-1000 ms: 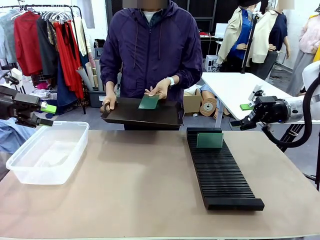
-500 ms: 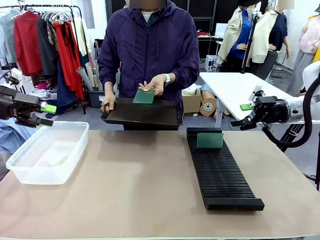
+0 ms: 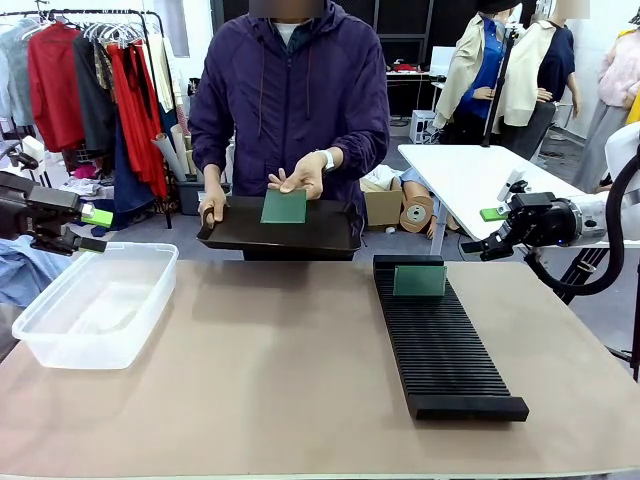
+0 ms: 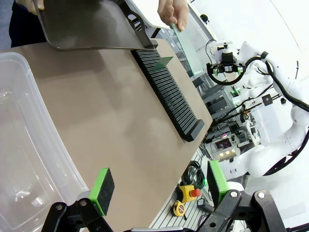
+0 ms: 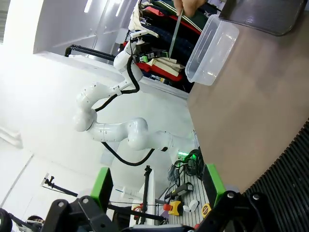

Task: Sort PCBs into racks and boxes based on the side picked up.
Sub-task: Pick up the Blank PCB handed by the Human.

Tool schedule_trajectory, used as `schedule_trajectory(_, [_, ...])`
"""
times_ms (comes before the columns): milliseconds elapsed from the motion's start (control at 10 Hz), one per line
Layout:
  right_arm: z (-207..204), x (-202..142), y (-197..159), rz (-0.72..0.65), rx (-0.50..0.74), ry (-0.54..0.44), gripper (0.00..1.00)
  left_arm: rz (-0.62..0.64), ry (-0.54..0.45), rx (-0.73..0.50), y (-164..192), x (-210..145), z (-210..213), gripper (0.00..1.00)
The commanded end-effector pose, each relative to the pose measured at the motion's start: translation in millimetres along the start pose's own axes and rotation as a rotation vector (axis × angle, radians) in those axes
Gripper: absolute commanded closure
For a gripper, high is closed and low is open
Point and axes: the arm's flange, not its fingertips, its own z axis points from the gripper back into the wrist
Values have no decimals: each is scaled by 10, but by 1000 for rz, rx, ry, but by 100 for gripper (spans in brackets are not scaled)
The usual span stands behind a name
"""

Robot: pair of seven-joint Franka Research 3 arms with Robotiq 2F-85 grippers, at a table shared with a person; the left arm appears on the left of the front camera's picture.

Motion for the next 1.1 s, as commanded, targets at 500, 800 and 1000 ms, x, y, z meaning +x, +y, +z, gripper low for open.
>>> schedule_trajectory(500, [14, 7, 4, 20, -11, 0, 0, -5, -19, -63, 128, 356, -488, 0])
schedule_trajectory(800, [14, 7, 4, 20, -11, 0, 0, -21, -10, -127, 199, 540, -931, 0])
schedule_trajectory(1000, [14, 7, 4, 20, -11, 0, 0, -11, -9, -184, 216, 642, -1288, 0])
